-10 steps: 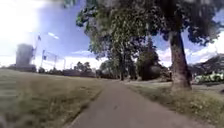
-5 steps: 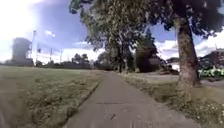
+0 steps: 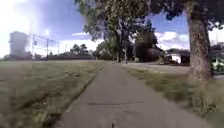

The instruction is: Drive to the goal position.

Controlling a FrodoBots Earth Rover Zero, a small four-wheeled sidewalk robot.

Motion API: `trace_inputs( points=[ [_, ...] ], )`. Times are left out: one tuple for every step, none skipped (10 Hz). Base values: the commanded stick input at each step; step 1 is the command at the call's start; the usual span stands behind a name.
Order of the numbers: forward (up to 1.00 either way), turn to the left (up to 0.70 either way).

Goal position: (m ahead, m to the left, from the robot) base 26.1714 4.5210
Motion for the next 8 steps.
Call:
trace_inputs(
  points=[
    [1.0, 0.0],
    [1.0, 0.0],
    [1.0, 0.0],
    [1.0, 0.0],
    [1.0, 0.0],
    [1.0, 0.0],
    [1.0, 0.0],
    [1.0, 0.0]
  ],
)
